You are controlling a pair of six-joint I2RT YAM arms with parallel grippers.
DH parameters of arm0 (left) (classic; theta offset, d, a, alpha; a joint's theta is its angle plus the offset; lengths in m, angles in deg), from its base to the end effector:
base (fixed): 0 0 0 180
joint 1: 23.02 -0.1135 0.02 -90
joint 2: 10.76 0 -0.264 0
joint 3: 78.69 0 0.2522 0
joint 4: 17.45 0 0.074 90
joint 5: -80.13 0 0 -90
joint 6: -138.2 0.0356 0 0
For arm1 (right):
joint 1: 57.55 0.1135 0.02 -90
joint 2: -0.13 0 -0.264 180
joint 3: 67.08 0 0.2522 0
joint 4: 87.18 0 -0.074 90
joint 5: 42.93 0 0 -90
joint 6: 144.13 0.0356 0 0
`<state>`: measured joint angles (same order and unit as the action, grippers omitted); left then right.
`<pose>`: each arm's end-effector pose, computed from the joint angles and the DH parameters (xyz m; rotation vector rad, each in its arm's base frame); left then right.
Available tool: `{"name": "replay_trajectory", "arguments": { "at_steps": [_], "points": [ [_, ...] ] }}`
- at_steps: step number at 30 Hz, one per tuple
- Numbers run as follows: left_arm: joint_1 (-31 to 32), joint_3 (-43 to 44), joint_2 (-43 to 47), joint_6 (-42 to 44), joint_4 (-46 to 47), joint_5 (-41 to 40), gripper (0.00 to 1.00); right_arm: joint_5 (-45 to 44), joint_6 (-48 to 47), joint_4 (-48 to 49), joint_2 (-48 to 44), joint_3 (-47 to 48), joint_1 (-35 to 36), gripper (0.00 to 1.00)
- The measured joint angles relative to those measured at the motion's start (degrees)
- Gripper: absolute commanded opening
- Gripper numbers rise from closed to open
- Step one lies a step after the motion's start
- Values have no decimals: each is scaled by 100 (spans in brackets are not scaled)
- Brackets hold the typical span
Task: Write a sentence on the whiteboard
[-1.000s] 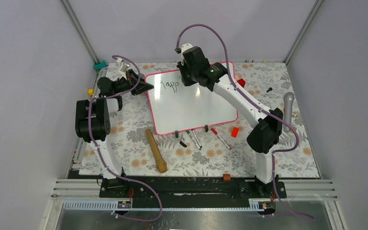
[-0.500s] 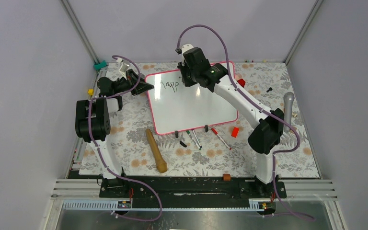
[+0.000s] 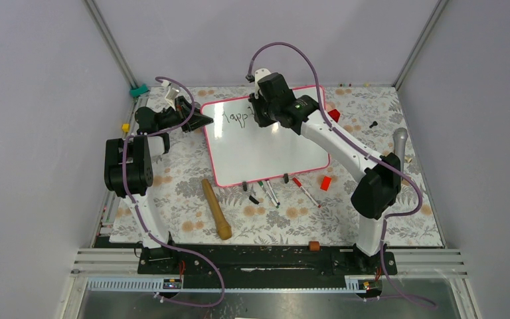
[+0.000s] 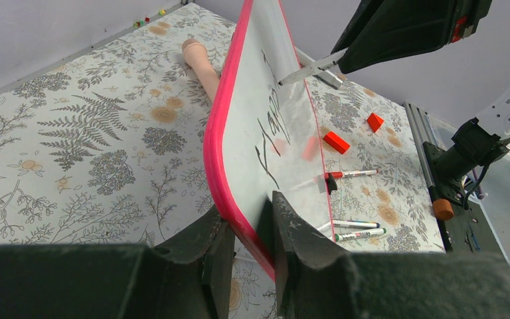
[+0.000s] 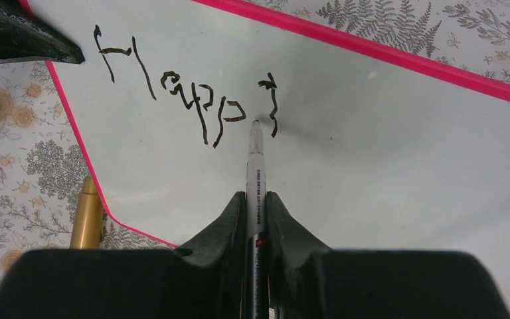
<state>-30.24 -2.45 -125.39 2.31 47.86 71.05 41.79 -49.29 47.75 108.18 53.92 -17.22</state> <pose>0.3999 0.0152 0.2329 0.7663 1.4592 -1.2941 0.3378 0.2824 0.3628 -0.6031 2.0645 0.3651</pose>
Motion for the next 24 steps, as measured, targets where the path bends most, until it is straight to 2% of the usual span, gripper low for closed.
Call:
{"name": "replay_trajectory", "arguments": {
  "at_steps": [24],
  "points": [
    [0, -2, 0, 0, 2, -2, 0, -136, -4, -7, 13, 356, 0, 0]
  ]
}}
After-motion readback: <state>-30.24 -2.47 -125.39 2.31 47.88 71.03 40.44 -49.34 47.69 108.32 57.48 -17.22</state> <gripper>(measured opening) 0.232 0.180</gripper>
